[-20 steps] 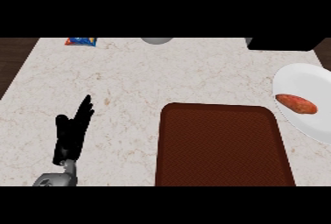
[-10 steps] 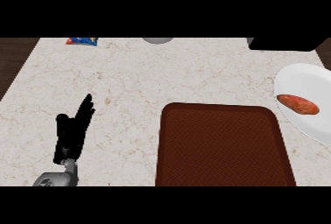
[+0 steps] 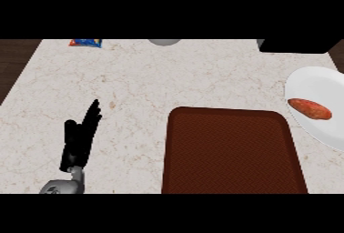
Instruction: Pick the sweet potato from the tray and place it in the plate
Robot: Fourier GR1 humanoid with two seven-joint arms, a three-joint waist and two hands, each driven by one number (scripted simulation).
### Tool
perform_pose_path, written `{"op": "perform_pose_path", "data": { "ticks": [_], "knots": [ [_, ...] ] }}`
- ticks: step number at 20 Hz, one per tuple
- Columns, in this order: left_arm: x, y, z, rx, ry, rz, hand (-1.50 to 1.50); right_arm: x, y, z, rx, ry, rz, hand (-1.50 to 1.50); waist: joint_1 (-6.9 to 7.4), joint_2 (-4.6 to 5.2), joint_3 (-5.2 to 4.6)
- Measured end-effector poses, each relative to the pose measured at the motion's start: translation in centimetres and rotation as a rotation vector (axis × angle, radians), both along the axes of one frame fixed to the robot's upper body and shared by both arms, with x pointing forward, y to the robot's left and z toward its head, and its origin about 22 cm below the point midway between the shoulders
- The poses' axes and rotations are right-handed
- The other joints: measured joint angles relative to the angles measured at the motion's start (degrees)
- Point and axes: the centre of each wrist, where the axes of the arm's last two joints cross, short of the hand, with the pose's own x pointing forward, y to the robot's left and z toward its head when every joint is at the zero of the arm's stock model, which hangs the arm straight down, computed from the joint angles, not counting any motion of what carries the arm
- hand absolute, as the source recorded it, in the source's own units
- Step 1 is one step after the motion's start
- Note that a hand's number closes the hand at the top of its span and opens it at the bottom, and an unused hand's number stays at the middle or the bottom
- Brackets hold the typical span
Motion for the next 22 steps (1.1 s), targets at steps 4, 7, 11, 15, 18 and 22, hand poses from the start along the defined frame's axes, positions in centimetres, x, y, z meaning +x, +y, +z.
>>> {"op": "perform_pose_path", "data": {
  "ticks": [4, 7, 11, 15, 18, 22],
  "knots": [
    [0.3, 0.2, 0.6, -0.002, -0.005, 0.005, 0.0, -0.2, 0.2, -0.6, -0.023, 0.007, -0.012, -1.5, 0.08, 0.0, 0.0],
    [0.3, 0.4, 0.8, -0.003, -0.008, 0.001, 0.0, -0.7, -0.2, -0.6, -0.039, 0.008, -0.022, -1.5, 0.29, 0.08, 0.02],
    [0.4, 0.3, 0.9, -0.004, -0.007, 0.001, 0.0, -0.9, -0.2, -0.9, -0.053, 0.012, -0.035, -1.5, 0.29, 0.12, 0.04],
    [0.5, 0.2, 0.8, -0.003, -0.008, -0.002, 0.0, -1.3, -0.6, -0.8, -0.064, 0.014, -0.059, -1.5, 0.45, 0.26, 0.08],
    [0.3, 0.3, 0.7, 0.003, -0.01, -0.003, 0.0, -2.2, -1.2, -0.9, -0.073, 0.02, -0.071, -1.5, 0.51, 0.27, 0.12],
    [0.4, -0.2, 1.0, 0.001, -0.016, -0.004, 0.0, -3.3, -2.1, -0.7, -0.096, 0.029, -0.092, -1.5, 0.47, 0.28, 0.16]
  ]
}}
